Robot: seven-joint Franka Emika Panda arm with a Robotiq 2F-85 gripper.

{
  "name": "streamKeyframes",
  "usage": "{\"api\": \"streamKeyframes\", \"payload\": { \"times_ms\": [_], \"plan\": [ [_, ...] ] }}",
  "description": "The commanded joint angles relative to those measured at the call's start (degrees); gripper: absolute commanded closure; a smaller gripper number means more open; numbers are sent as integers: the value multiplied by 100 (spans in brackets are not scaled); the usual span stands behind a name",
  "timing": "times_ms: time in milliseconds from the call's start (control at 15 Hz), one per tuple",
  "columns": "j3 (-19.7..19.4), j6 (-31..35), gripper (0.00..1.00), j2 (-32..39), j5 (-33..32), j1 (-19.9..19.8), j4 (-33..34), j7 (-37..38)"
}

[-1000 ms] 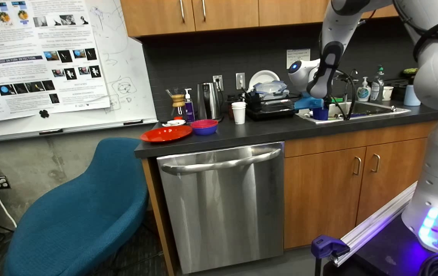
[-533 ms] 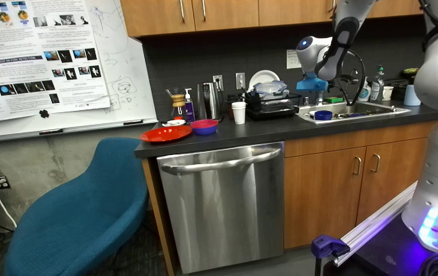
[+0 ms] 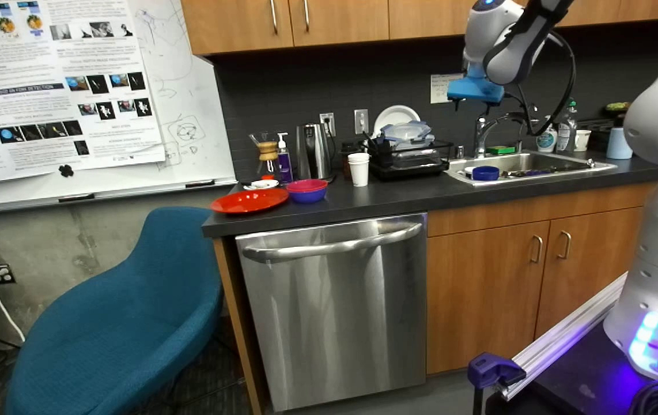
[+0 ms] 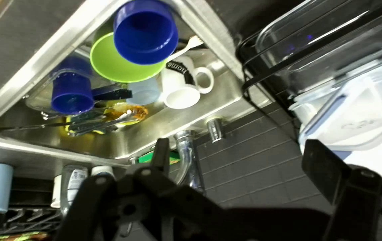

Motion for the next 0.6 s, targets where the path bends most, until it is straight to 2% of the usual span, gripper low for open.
{"api": "streamKeyframes", "payload": {
  "times_ms": [0, 267, 400, 467, 533],
  "plan": [
    [-62, -125, 0, -1426, 1431, 672, -1185, -1586],
    [-663, -1222, 0, -2731, 2781, 2037, -1623, -3382],
    [-833, -2016, 0, -3369, 3167, 2347, -1674, -4216],
    [145, -1289, 0, -2440, 3618, 1277, -1462, -4016],
    [169, -1441, 0, -2640, 3883, 1295, -1495, -4250]
  ]
}}
